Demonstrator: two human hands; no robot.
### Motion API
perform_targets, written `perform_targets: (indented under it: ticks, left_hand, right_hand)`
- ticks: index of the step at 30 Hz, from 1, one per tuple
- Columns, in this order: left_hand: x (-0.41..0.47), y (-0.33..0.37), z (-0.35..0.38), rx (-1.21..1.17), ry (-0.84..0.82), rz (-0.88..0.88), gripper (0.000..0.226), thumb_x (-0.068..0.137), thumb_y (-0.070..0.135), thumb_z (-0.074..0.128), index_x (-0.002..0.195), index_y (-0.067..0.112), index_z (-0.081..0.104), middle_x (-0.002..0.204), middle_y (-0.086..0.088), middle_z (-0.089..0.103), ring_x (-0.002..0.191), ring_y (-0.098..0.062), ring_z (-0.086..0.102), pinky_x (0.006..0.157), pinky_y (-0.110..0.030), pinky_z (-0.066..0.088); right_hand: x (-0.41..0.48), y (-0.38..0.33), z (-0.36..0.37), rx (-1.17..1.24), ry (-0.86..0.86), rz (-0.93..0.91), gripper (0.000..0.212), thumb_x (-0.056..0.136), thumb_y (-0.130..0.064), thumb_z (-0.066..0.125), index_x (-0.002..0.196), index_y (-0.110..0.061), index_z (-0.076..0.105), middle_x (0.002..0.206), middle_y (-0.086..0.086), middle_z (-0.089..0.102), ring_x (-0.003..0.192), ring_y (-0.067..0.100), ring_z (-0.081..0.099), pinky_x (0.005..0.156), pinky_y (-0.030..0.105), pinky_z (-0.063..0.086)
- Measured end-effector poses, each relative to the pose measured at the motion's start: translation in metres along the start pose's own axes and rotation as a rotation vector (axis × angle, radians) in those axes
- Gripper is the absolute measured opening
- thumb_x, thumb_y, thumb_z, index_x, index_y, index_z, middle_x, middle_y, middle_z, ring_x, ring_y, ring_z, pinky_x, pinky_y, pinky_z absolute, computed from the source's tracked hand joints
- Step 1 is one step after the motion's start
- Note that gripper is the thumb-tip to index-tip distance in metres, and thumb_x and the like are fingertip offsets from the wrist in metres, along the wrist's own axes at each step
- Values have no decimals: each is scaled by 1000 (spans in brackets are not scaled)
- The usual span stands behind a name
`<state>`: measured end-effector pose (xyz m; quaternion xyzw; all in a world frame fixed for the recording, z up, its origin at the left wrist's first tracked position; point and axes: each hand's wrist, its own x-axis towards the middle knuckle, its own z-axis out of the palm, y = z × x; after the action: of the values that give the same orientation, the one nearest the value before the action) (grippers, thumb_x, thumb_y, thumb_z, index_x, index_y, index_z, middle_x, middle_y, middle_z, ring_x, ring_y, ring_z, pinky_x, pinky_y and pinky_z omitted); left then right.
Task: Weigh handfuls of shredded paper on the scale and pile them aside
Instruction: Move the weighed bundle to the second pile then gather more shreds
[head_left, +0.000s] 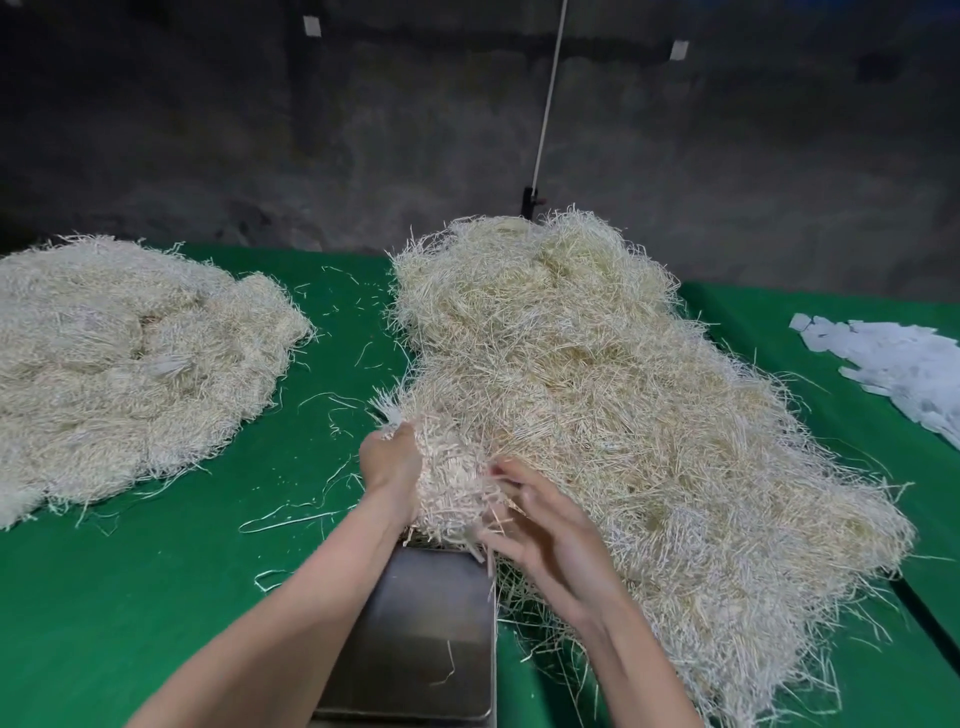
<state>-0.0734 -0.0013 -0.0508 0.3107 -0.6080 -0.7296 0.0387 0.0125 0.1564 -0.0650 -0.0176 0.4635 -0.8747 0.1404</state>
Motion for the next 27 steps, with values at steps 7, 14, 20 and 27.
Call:
perform_targets:
  ticks: [7,14,20,27]
  left_hand:
    - [-11,4,0,-32,33,55,26,97,7,42,115,15,57,71,-1,50,58,-12,42,67,-29,48]
    - [-59,-16,14,321,-320,556,19,98,15,44,87,24,56,86,11,56,70,9,52,61,-3,39]
    - [-52,4,-9,104,-533,331,25,91,32,55,115,28,53,119,13,54,116,-10,51,89,-28,42]
    - [-64,-23,-9,-377,-655,-176,79,73,73,46,133,21,50,126,-11,62,112,-28,61,97,-53,43]
  right_hand:
    - [-2,0,-13,-309,549,-115,35,91,-32,53,117,-10,57,117,23,60,72,20,65,58,30,57]
    - [37,-7,52,-856,210,-338,66,79,-74,44,137,-62,15,155,-22,10,143,4,13,112,35,18]
    - [54,-27,31,-449,549,-28,64,87,-57,50,132,-11,45,130,10,55,119,24,53,99,34,43]
    - [47,-16,47,-533,543,-261,24,96,-39,44,106,-21,57,100,2,64,85,14,61,70,28,50]
